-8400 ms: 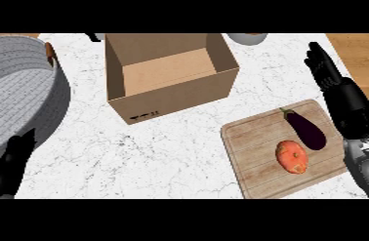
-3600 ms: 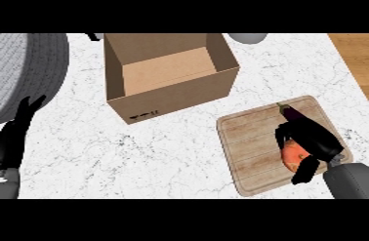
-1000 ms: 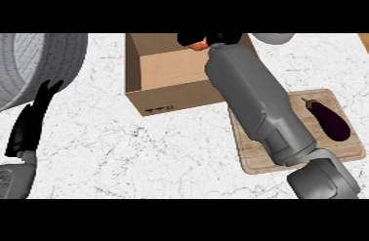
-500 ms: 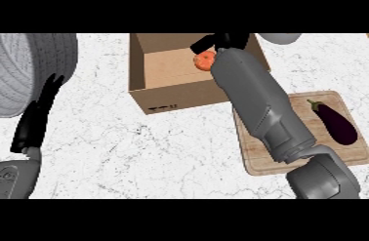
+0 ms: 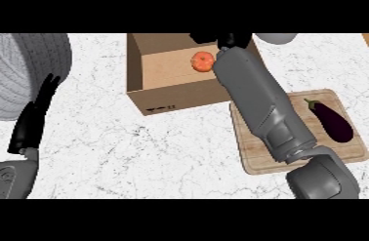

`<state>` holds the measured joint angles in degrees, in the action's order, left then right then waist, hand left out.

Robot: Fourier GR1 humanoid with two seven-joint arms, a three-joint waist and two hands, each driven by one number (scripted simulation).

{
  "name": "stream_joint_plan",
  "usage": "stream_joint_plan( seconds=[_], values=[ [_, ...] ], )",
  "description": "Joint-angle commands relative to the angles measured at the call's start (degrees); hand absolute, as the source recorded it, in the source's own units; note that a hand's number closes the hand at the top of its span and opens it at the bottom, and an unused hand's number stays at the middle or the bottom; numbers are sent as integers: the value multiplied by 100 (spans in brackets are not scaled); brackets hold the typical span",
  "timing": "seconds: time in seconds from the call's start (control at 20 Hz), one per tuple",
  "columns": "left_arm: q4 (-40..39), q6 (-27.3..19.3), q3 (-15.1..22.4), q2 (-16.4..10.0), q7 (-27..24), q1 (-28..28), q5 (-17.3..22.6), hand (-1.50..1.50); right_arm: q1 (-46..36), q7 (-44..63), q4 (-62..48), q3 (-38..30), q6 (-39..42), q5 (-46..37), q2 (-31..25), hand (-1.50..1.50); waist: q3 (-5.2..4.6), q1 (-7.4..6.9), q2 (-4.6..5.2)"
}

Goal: Pick the squash from the cutting board and place it in the cardboard box

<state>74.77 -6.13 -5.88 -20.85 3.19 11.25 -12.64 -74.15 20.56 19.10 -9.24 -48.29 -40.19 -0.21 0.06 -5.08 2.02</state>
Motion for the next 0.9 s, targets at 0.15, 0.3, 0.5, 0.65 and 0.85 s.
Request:
stream_joint_plan(
  seconds=[0.15, 0.3, 0.5, 0.65, 0.85],
  values=[
    [339, 35, 10, 30, 216, -328, 9, 0, 438, -1295, 519, -571, -469, 783, -53, -150, 6, 179, -104],
    [68, -53, -223, -89, 85, -254, -7, 0, 522, -1696, 773, -656, -308, 1155, 20, -150, -1, 312, -139],
    [-89, 81, -446, -141, -157, -515, 164, 0, 1227, -1760, 1398, -624, -60, 1308, -133, -150, -5, 491, -206],
    [-73, 66, -496, -155, -276, -759, 134, 0, 1933, -1611, 2070, -484, 31, 1309, -221, -150, -7, 596, -245],
    [353, 36, -380, -23, 175, -719, 58, 0, 2736, -874, 3324, -1, 486, 1077, -354, -150, -7, 623, -263]
  ],
)
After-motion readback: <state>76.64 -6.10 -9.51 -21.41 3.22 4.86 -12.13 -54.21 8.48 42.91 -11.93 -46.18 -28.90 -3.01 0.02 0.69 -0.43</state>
